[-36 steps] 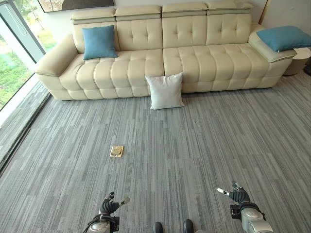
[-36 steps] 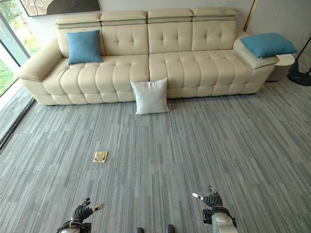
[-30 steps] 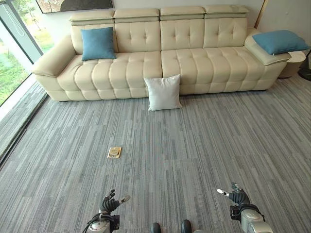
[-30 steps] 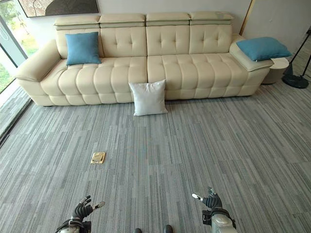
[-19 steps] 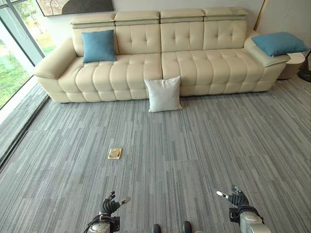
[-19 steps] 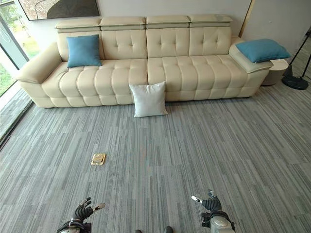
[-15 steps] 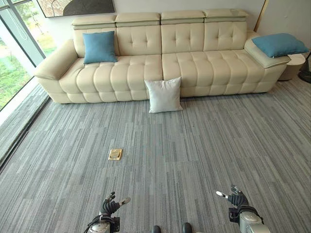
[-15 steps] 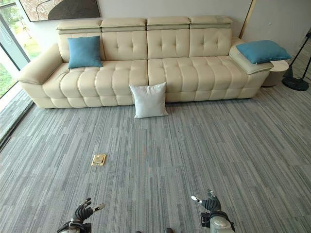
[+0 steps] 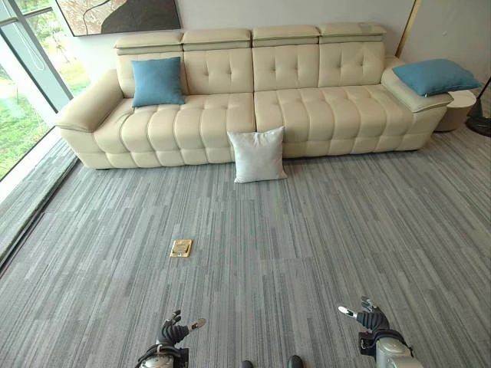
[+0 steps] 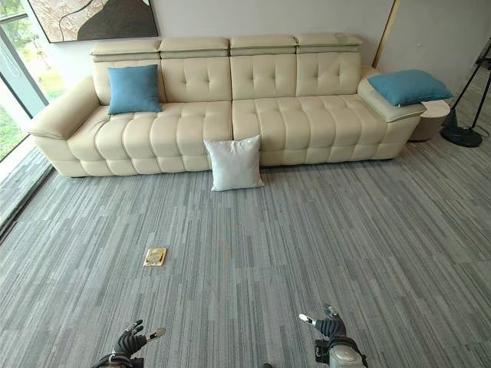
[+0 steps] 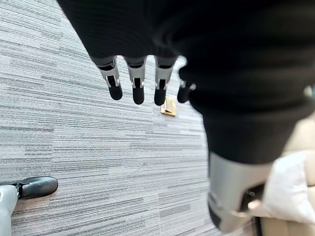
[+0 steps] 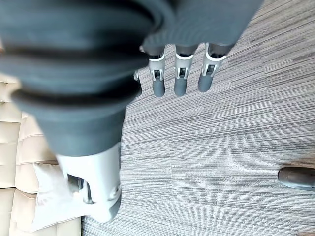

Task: Pick up all the scattered cushions and arrange them neatly on the sofa.

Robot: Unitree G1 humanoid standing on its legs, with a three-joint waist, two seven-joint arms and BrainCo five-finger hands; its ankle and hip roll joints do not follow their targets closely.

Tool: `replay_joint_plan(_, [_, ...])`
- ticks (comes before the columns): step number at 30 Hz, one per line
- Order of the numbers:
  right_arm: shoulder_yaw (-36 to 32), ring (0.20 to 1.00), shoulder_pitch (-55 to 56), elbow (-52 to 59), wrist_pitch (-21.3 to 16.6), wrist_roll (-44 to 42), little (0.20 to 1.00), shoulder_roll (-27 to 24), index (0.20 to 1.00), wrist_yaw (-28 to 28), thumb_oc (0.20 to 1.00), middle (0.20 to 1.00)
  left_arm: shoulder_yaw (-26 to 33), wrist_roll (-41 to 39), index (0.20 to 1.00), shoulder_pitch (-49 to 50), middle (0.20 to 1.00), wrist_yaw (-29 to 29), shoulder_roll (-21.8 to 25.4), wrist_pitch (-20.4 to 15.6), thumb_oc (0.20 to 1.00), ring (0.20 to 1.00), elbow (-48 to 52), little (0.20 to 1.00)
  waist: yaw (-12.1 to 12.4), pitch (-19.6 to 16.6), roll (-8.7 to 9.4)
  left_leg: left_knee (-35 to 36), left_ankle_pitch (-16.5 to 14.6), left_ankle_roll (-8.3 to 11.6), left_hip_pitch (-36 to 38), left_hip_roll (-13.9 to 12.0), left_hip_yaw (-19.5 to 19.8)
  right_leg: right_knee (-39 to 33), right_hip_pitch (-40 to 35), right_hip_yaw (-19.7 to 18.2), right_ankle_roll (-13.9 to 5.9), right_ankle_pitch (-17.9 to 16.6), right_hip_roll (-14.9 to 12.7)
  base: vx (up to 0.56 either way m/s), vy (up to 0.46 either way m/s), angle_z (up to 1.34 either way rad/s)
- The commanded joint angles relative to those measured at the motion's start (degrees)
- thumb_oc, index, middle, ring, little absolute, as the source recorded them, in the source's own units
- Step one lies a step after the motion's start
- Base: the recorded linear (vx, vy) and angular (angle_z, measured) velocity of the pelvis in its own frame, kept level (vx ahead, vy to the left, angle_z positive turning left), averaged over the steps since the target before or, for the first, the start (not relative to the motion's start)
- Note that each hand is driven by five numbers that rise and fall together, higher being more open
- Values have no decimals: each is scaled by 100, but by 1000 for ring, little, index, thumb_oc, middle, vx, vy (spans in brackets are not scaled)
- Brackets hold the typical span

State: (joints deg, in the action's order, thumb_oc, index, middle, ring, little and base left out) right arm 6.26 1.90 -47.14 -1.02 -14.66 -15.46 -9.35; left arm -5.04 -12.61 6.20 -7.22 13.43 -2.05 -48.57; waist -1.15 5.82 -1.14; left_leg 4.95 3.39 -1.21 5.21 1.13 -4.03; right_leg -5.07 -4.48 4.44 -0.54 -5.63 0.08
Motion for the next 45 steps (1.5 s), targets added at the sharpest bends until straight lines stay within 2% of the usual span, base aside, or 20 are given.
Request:
replay_joint_plan(1, [114, 1000, -299, 3, -210, -33, 1000, -50, 1000, 13, 1000, 1000, -126, -189, 1000, -313, 1000, 18, 70, -175, 1000, 1000, -134, 1000, 12, 62, 142, 5, -471, 373, 129, -251, 83, 7, -110, -50, -557, 654, -428, 0, 0, 0])
replay_joint_plan(17, [196, 1000, -316, 440, -139, 174, 1000, -170, 1000, 16, 1000, 1000, -122, -237, 1000, -268, 1000, 38, 224, -198, 1000, 1000, 412, 1000, 110, 380, 167, 5, -402, 284, -279, -160, 73, 20, 281, -17, -644, 524, -521, -9, 30, -2])
replay_joint_plan(23, [299, 1000, -405, 411, -118, 291, 1000, -166, 1000, 20, 1000, 1000, -135, -210, 1000, -368, 1000, 24, 323, -213, 1000, 1000, 484, 1000, 223, 441, 363, 5, -432, 211, -335, -113, 107, 119, 366, 19, -739, 511, -574, -4, 79, 2])
replay_joint_plan(25, [325, 1000, -414, 452, -98, 315, 1000, -153, 1000, 49, 1000, 1000, -123, -314, 1000, -377, 1000, 41, 321, -167, 1000, 1000, 486, 1000, 256, 477, 420, 5, -468, 144, -295, -91, 142, 536, 485, 3, -788, 607, -641, 22, 120, 3])
replay_joint_plan(27, [336, 1000, -415, 494, -69, 260, 1000, -95, 1000, 41, 1000, 1000, -50, -689, 1000, -413, 1000, -3, 262, -188, 1000, 1000, 565, 1000, 261, 640, 422, -20, -547, 36, -171, -51, 186, 1581, 846, 7, -860, 644, -710, 17, 152, 5])
replay_joint_plan(29, [336, 1000, -413, 488, -60, 247, 1000, -84, 1000, 44, 1000, 1000, -46, -719, 1000, -408, 1000, 6, 256, -176, 1000, 1000, 583, 1000, 262, 652, 414, -12, -564, 23, -128, -46, 188, 1876, 958, 21, -855, 645, -728, 65, 73, 8])
replay_joint_plan(30, [348, 1000, -400, 460, -50, 199, 1000, -28, 1000, 51, 1000, 1000, -60, -813, 1000, -412, 1000, -15, 221, -188, 1000, 1000, 614, 1000, 224, 742, 375, 5, -638, 15, 53, -66, 209, 2423, 1323, 82, -838, 485, -681, 143, 62, 10])
replay_joint_plan(31, [351, 1000, -397, 484, -53, 173, 1000, -25, 1000, 47, 1000, 1000, -76, -887, 1000, -394, 1000, -21, 200, -194, 1000, 1000, 739, 1000, 202, 778, 356, 5, -677, 17, 117, -72, 229, 2468, 1480, 109, -795, 484, -615, 203, 61, -3])
replay_joint_plan(34, [351, 1000, -406, 518, -59, 110, 1000, -56, 1000, -13, 1000, 1000, -157, -944, 1000, -408, 1000, -14, 180, -179, 1000, 1000, 960, 1000, 90, 870, 354, 5, -808, 51, 265, -18, 295, 1888, 1813, 317, -695, 478, -452, 180, -18, -1])
replay_joint_plan(37, [330, 1000, -339, 534, -4, 143, 1000, -55, 1000, -66, 1000, 1000, -204, -909, 1000, -501, 1000, -29, 159, -185, 1000, 1000, 1145, 1000, -89, 926, 384, 5, -1043, 111, 496, 66, 418, 1090, 2062, 519, -768, 226, -329, 231, -46, 26])
replay_joint_plan(38, [330, 1000, -338, 536, -2, 144, 1000, -57, 1000, -66, 1000, 1000, -204, -909, 1000, -501, 1000, -29, 157, -185, 1000, 1000, 1145, 1000, -96, 929, 369, 5, -1052, 115, 505, 50, 425, 1071, 2041, 533, -766, 221, -315, 323, -93, 38])
replay_joint_plan(39, [304, 1000, -246, 545, 21, 192, 1000, -68, 1000, -85, 1000, 1000, -232, -895, 1000, -556, 1000, -33, 151, -221, 1000, 1000, 1212, 1000, -183, 922, 380, 5, -1199, 153, 657, 68, 487, 833, 2127, 695, -805, 114, -304, 329, -105, 36])
replay_joint_plan(41, [260, 1000, -170, 503, 11, 178, 1000, -89, 1000, -87, 1000, 1000, -283, -875, 1000, -598, 1000, 0, 147, -238, 1000, 1000, 1256, 1000, -248, 870, 380, 5, -1363, 165, 787, 75, 541, 761, 2086, 737, -770, 124, -324, 397, -147, 32])
replay_joint_plan(42, [237, 1000, -109, 465, -13, 118, 1000, -70, 1000, -79, 1000, 1000, -311, -853, 1000, -580, 1000, 6, 130, -239, 1000, 1000, 1260, 1000, -293, 807, 364, 5, -1457, 185, 875, 55, 562, 762, 2022, 688, -684, 124, -285, 382, -143, 49])
replay_joint_plan(44, [132, 1000, -59, 358, -51, 50, 1000, -90, 1000, -34, 1000, 1000, -300, -858, 1000, -571, 1000, 32, 98, -228, 1000, 1000, 1258, 1000, -375, 699, 262, -93, -1494, 273, 981, -92, 512, 918, 1974, 673, -558, 188, -242, 406, -155, 46])
replay_joint_plan(45, [69, 1000, -71, 328, -76, -13, 1000, -127, 1000, -21, 1000, 1000, -320, -896, 1000, -560, 1000, 53, 74, -214, 1000, 1000, 1279, 1000, -410, 705, 186, -462, -1448, 345, 910, -194, 473, 982, 1874, 692, -497, 261, -211, 347, -156, 17])
